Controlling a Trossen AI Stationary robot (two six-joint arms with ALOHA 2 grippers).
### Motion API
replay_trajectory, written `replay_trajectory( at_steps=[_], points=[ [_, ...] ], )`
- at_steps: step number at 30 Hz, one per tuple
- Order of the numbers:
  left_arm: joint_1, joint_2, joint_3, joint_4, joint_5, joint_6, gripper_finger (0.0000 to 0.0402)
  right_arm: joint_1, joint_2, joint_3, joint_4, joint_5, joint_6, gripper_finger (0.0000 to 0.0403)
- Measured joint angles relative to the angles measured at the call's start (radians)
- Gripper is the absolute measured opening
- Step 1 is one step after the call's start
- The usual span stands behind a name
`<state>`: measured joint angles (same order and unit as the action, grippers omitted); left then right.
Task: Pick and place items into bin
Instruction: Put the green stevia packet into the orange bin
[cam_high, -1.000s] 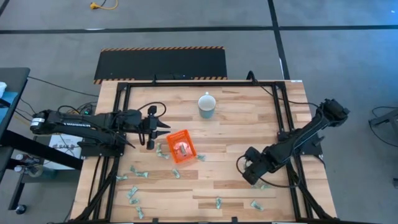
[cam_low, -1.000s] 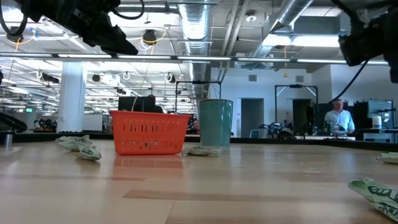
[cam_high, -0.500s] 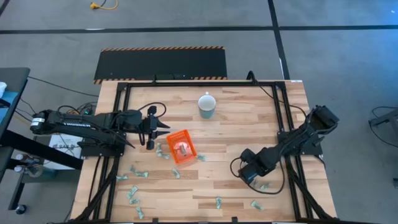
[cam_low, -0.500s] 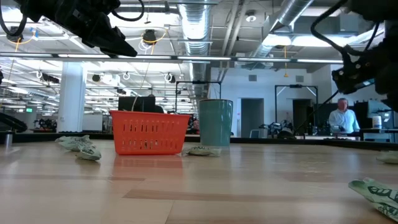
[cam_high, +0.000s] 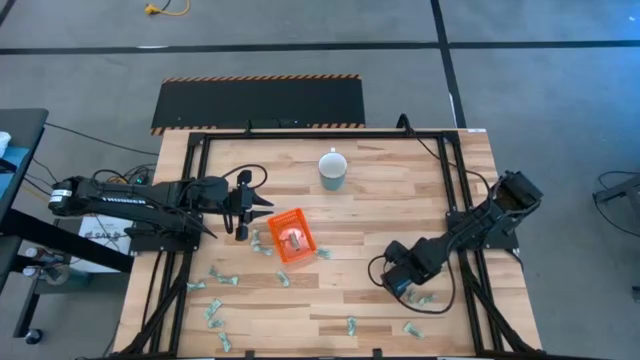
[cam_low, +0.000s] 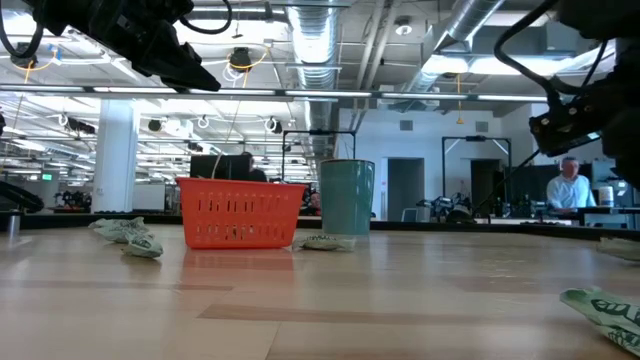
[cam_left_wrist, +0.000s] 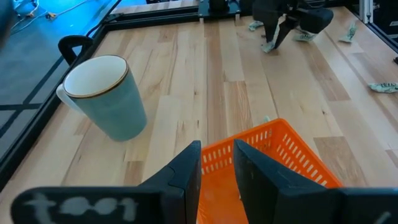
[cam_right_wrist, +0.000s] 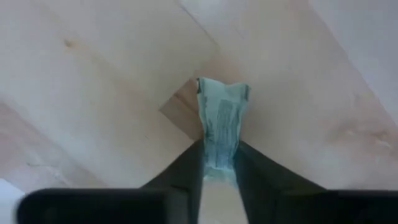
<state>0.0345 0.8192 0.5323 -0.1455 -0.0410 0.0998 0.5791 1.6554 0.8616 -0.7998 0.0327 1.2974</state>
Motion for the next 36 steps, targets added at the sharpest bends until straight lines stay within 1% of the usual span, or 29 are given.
replay_trajectory(
  at_steps=[3, 4, 5, 7, 9, 11, 14, 18, 20, 22, 25, 28, 32, 36],
  points=[
    [0.0, 0.0, 0.0, 0.0, 0.0, 0.0, 0.0083, 0.001, -0.001, 0.0, 0.002, 0.001, -0.015, 0.0019],
    [0.0, 0.0, 0.0, 0.0, 0.0, 0.0, 0.0083, 0.001, -0.001, 0.002, 0.001, 0.0, -0.015, 0.001],
    [0.0, 0.0, 0.0, 0.0, -0.001, 0.0, 0.0083, 0.001, -0.001, 0.008, -0.006, 0.001, -0.016, 0.0007],
    [0.0, 0.0, 0.0, 0.0, -0.001, -0.003, 0.0083, -0.002, -0.001, 0.034, -0.02, 0.001, -0.017, 0.0012],
    [0.0, 0.0, 0.0, -0.001, -0.001, -0.006, 0.0083, -0.008, -0.001, 0.079, -0.049, 0.003, -0.038, 0.0017],
    [0.0, 0.0, 0.0, -0.004, -0.001, -0.006, 0.0083, -0.016, -0.001, 0.138, -0.082, 0.032, -0.08, 0.0015],
    [0.0, 0.0, 0.0, -0.006, -0.001, -0.006, 0.0083, -0.036, -0.001, 0.241, -0.12, 0.133, -0.182, 0.0004],
    [0.0, 0.0, 0.0, -0.007, -0.001, -0.006, 0.0083, -0.082, -0.002, 0.37, -0.117, 0.328, -0.353, 0.0007],
    [0.0, 0.0, 0.0, -0.007, -0.001, -0.006, 0.0083, -0.113, -0.003, 0.416, -0.069, 0.409, -0.455, 0.0006],
    [0.0, 0.0, 0.0, -0.007, -0.001, -0.006, 0.0083, -0.151, -0.003, 0.447, 0.02, 0.448, -0.582, 0.0003],
    [0.0, 0.0, 0.0, -0.016, -0.001, -0.006, 0.0083, -0.21, -0.003, 0.465, 0.206, 0.422, -0.776, 0.0003],
    [-0.001, 0.0, 0.0, -0.034, -0.022, -0.006, 0.0083, -0.272, 0.007, 0.465, 0.369, 0.333, -0.913, 0.0006],
    [0.0, 0.0, 0.0, -0.047, -0.068, -0.015, 0.0083, -0.352, 0.048, 0.465, 0.48, 0.204, -1.002, 0.0004],
    [0.0, 0.0, 0.0, -0.055, -0.086, -0.018, 0.0083, -0.413, 0.104, 0.465, 0.535, 0.093, -1.043, 0.0004]
  ],
)
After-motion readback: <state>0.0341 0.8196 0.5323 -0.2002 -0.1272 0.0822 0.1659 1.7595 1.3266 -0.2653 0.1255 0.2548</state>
